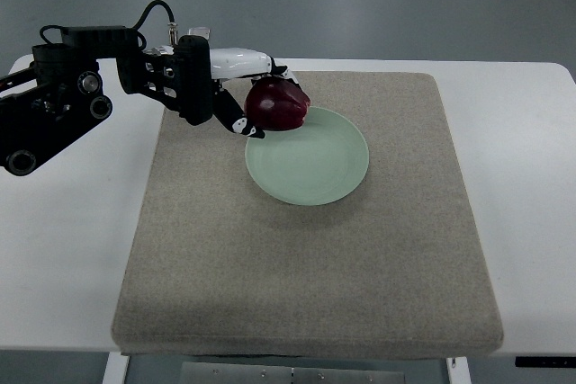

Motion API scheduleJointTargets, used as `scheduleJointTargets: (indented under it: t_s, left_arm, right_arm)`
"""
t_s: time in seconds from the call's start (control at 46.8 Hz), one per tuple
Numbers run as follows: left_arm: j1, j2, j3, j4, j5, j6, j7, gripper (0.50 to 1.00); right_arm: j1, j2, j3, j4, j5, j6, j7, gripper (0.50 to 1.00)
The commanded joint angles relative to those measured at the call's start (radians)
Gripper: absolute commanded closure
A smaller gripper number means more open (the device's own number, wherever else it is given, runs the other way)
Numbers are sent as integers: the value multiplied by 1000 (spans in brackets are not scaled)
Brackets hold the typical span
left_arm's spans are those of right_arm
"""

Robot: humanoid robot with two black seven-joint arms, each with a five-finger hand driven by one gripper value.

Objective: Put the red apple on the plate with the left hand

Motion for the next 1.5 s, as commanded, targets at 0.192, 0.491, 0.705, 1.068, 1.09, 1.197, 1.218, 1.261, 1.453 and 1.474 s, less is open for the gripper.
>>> scheduleJointTargets:
  t_s: [0.192, 0.491, 0.705, 1.068, 1.09, 1.197, 1.218, 1.261, 1.453, 1.474]
  left_arm:
    - [16, -94, 62, 65, 64, 9, 1, 1000]
    - [47, -140, 62, 127, 67, 80, 4, 523]
    - [50, -134, 60, 148, 33, 75, 4, 504]
    - [-16, -73, 54, 278, -816, 46, 17, 504]
    - [-17, -73, 54, 294, -873, 34, 17, 501]
    - [-16, -59, 43, 323, -1086, -17, 20, 504]
    - [-14, -51, 39, 325, -1119, -24, 21, 504]
    - [-13, -34, 30, 326, -1171, -32, 23, 504]
    - [-2, 13, -19, 335, -1442, -26, 56, 504]
    - [1, 18, -21, 343, -1475, -26, 67, 501]
  right_arm:
    - [-1, 0, 0, 0, 0, 0, 0, 572]
    - [-1, 0, 0, 0, 0, 0, 0, 572]
    - [-1, 0, 0, 0, 0, 0, 0, 572]
    - [-1, 0, 0, 0, 0, 0, 0, 572]
    - [-1, 0, 0, 0, 0, 0, 0, 572]
    - [1, 0, 0, 0, 0, 0, 0, 570]
    - [1, 0, 0, 0, 0, 0, 0, 572]
    - [-1, 0, 0, 0, 0, 0, 0, 572]
    - [1, 0, 0, 0, 0, 0, 0, 570]
    - [1, 0, 0, 0, 0, 0, 0, 572]
